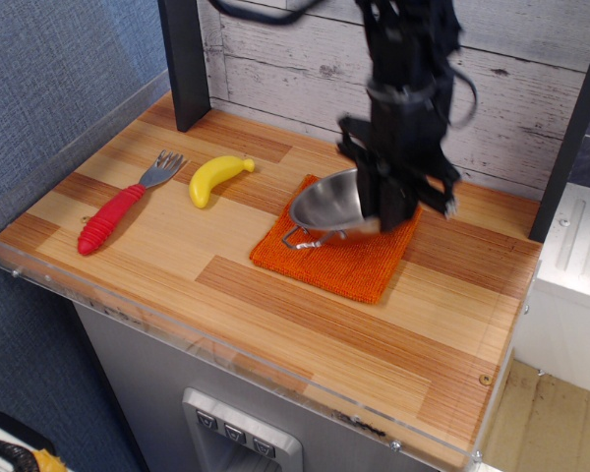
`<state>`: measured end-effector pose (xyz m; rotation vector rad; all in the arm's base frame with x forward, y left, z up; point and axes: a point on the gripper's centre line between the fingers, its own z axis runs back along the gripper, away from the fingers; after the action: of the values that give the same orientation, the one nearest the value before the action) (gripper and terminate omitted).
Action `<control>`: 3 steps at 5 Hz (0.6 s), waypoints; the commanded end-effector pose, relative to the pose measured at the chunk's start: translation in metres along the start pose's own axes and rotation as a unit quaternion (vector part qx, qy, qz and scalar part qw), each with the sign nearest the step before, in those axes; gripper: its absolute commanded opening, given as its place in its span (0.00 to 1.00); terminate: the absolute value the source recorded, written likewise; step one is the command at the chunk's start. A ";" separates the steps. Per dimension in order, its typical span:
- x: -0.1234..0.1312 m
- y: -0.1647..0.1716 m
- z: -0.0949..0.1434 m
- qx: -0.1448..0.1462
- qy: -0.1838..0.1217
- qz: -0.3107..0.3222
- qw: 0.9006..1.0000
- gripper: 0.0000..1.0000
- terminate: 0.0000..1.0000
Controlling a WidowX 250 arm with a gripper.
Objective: Place the pot to the bottom right corner of the table.
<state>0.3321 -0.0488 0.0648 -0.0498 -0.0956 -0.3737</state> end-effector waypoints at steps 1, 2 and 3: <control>-0.014 0.023 0.091 0.011 -0.083 0.009 0.996 0.00 0.00; -0.020 0.011 0.105 0.019 -0.079 -0.016 0.997 0.00 0.00; -0.032 -0.013 0.101 0.016 -0.069 -0.043 0.997 0.00 0.00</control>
<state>0.2912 -0.0459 0.1481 -0.0492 -0.1898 -0.4538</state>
